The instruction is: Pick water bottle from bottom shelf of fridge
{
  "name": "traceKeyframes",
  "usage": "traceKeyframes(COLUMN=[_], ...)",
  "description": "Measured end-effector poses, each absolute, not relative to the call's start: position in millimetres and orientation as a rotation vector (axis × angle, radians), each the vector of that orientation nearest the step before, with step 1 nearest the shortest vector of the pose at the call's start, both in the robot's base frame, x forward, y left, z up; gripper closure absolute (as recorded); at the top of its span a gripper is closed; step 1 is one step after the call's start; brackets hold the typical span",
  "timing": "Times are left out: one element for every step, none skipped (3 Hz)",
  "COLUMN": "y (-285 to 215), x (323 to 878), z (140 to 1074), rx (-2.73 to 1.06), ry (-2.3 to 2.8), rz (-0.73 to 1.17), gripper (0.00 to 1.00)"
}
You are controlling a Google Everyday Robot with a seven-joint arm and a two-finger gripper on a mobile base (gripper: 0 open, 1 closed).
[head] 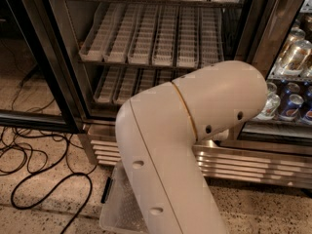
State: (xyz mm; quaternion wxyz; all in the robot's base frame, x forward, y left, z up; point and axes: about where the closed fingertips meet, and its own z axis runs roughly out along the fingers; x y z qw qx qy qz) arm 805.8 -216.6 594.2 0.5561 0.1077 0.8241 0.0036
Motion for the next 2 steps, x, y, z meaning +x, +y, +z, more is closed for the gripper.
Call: traceKeyframes(y=[-218,-223], x=[813,833], z=[594,603], rx=[0.265,0.277], ry=[1.938,1.903], rz=[0.019,0.021], gripper=[0.37,0.39])
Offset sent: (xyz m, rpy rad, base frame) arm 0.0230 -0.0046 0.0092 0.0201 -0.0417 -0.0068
